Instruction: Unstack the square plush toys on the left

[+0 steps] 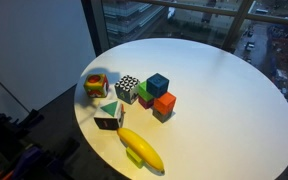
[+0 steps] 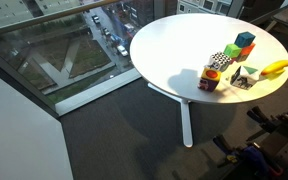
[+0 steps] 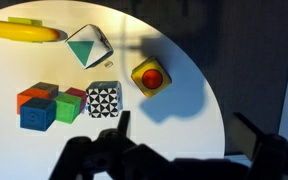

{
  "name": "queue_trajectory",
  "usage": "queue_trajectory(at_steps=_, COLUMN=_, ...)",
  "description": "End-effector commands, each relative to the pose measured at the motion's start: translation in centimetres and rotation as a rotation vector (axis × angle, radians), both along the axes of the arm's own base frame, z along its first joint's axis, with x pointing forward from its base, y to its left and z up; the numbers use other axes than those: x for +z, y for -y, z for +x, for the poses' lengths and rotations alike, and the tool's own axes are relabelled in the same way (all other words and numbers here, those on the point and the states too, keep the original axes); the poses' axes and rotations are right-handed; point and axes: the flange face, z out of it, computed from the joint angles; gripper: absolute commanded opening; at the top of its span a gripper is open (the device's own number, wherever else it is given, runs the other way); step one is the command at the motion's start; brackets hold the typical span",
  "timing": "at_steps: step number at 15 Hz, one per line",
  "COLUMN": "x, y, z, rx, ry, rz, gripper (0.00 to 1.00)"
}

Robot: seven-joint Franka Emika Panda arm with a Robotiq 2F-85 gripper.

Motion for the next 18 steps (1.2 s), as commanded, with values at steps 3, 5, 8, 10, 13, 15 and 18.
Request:
queue_trajectory(at_steps=3, x=1.85, y=-0.24, z=-1.19, rx=-0.003, ry=0.020, rz=-0.012, gripper=1.00)
queue_trajectory(at_steps=5, x=2.05, y=-0.23, z=-1.36, rx=-0.003, ry=0.027, rz=-0.011, gripper=1.00)
queue_trajectory(at_steps=8, x=2.29, y=-0.17, z=-1.51, rx=-0.003, ry=0.035, rz=-0.012, gripper=1.00)
queue_trajectory(at_steps=10, x=2.37, y=-0.15, z=-1.57, rx=-0.005, ry=0.038, rz=-0.012, gripper=1.00)
queue_trajectory(at_steps=13, x=1.98, y=-0.07, z=-0.99, rx=0.001, ry=0.032, rz=-0.001, gripper=1.00)
queue_trajectory(at_steps=15, x=2.00, y=-0.08, z=-1.01, rx=0.001, ry=0.032, rz=-0.001, gripper=1.00)
queue_trajectory(at_steps=18, x=1.99, y=-0.08, z=-1.02, rx=0.001, ry=0.032, rz=-0.001, gripper=1.00)
